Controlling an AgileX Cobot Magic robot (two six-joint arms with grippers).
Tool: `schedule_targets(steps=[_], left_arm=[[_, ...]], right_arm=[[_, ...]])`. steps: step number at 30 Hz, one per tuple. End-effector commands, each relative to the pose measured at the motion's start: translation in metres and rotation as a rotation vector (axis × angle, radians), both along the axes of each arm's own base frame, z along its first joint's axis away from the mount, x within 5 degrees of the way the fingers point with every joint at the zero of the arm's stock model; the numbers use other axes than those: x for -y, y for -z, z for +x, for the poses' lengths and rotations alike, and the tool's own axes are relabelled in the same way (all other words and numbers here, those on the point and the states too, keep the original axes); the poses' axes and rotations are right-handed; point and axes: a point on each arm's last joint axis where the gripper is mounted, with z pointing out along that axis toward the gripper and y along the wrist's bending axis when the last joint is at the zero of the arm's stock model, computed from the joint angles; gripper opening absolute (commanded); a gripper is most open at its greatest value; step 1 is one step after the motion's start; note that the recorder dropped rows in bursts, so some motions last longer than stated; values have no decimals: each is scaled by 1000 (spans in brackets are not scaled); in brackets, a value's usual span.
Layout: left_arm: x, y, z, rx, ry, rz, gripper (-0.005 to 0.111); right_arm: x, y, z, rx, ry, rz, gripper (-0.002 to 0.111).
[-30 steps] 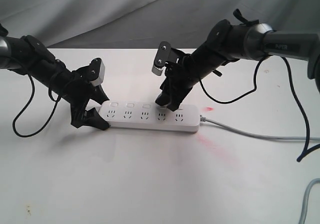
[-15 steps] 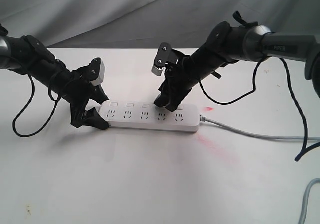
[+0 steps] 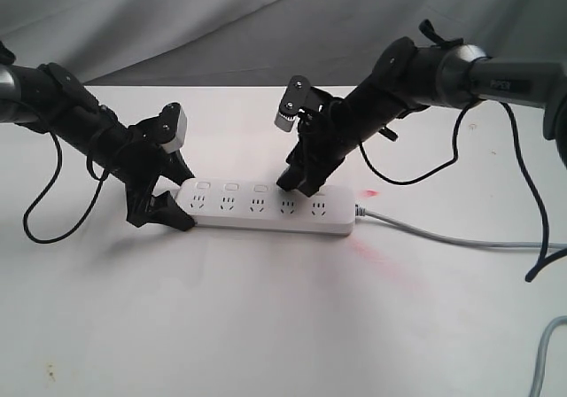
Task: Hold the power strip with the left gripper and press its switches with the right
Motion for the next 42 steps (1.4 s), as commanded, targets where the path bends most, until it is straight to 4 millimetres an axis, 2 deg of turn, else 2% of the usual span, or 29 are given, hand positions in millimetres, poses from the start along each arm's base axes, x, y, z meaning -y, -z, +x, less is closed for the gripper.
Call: schedule_targets(steps=[1, 4, 8, 10, 14, 18, 27, 42], left_arm=[[-1, 18, -7, -61, 21, 34, 64], [-1, 18, -7, -61, 21, 34, 64], [-1, 18, -7, -61, 21, 34, 64], [-1, 18, -7, -61, 21, 34, 64], [-1, 18, -7, -61, 21, 34, 64], [-1, 18, -7, -61, 21, 34, 64], [-1, 18, -7, -61, 21, 34, 64], [-1, 18, -7, -61, 21, 34, 64]], right_arm=[[14, 31, -7, -71, -73, -110, 48], [15, 41, -11, -87, -60, -107, 48], [12, 39, -10, -76, -46, -73, 48], [10, 29, -9, -59, -33, -52, 48], [9, -22, -10, 19, -40, -17, 48], [26, -42, -12, 22, -24, -45, 48], [36, -18, -17, 53, 44, -86, 48], [33, -8, -19, 17, 44, -72, 48]])
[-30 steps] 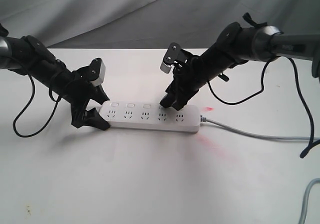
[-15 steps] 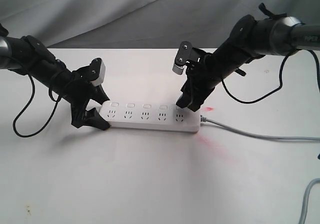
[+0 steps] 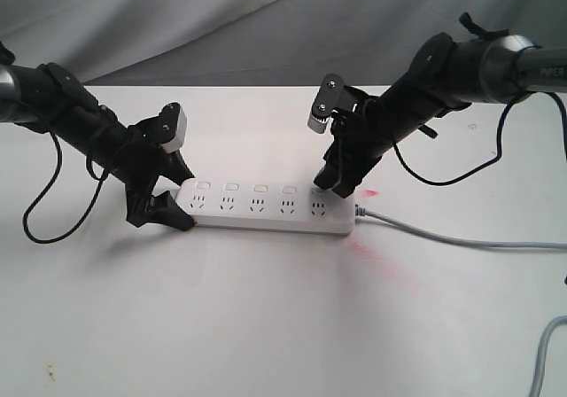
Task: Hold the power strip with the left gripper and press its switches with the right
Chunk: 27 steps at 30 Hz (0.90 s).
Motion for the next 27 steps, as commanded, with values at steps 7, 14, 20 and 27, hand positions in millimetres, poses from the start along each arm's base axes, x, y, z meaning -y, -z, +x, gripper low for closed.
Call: schedule_targets(steps=[7, 14, 20, 27], left_arm=[[-1, 18, -7, -62, 20, 34, 64], [-1, 18, -7, -62, 20, 34, 64], [-1, 18, -7, -62, 20, 34, 64], [-1, 18, -7, -62, 20, 34, 64]], right_arm=[[-5, 20, -5, -59, -40, -6, 48], [-6, 29, -6, -79, -45, -8, 48], [-4, 35, -6, -91, -43, -12, 48], [2, 37, -7, -97, -55, -39, 48]])
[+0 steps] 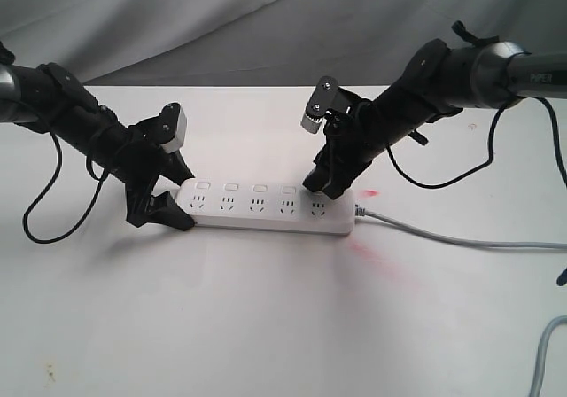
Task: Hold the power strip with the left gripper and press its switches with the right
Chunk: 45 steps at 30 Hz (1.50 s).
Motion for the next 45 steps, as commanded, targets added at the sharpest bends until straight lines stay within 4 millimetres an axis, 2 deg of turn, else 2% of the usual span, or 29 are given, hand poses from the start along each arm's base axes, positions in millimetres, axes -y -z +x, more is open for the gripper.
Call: schedule_targets(steps=[1, 20, 28, 36, 41, 45], left_arm=[[-1, 18, -7, -62, 20, 34, 64], [-1, 18, -7, -62, 20, 34, 64], [-1, 18, -7, -62, 20, 34, 64], [-1, 18, -7, -62, 20, 34, 64], [-1, 18, -7, -62, 20, 34, 64], [-1, 18, -7, -62, 20, 34, 64]], right_arm=[[9, 26, -8, -55, -63, -83, 48], [14, 44, -16, -66, -65, -114, 48], [14, 71, -21, -136, -76, -120, 48], [24, 79, -29, -178, -69, -128, 48], [23, 77, -27, -167, -57, -121, 48], [20, 56, -22, -118, -9, -73, 48]])
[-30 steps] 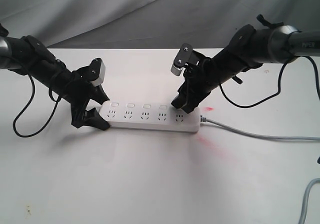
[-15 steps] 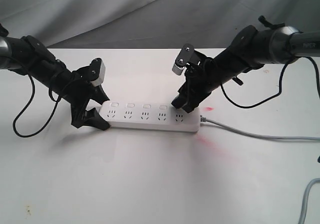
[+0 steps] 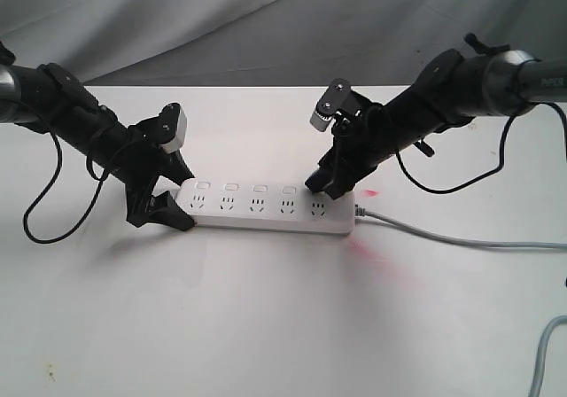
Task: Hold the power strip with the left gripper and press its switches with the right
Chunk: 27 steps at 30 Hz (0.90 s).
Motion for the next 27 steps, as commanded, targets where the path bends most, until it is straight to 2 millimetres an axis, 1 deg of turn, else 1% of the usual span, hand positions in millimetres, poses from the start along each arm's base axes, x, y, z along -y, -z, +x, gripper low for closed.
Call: schedule_targets(steps=[1, 6, 8, 11, 13, 14, 16, 21, 22, 24, 27], left_arm=[[-1, 18, -7, -64, 21, 33, 64], [-1, 18, -7, -64, 21, 33, 64], [-1, 18, -7, -64, 21, 33, 64], [-1, 18, -7, -64, 21, 33, 64], [-1, 18, -7, -64, 21, 33, 64], [-1, 18, -7, -64, 21, 33, 64], [-1, 18, -7, -64, 21, 33, 64], [-1, 18, -7, -64, 21, 33, 64], [-1, 18, -7, -64, 21, 33, 64], [-1, 18, -7, -64, 21, 33, 64], [-1, 18, -7, -64, 21, 33, 64]], right_arm=[[9, 26, -14, -43, -95, -110, 48], [3, -26, -10, 76, -74, -75, 48], [3, -43, -11, 113, -66, -64, 48], [3, -66, -12, 164, -64, -58, 48], [4, -77, -13, 189, -64, -57, 47], [4, -83, -14, 202, -65, -55, 45], [3, -95, -17, 215, -74, -47, 36], [4, -120, -32, 248, -80, -35, 2], [5, -125, -36, 264, -74, -36, 0], [7, -136, -45, 298, -46, -32, 0], [10, -153, -65, 330, -25, -20, 0]])
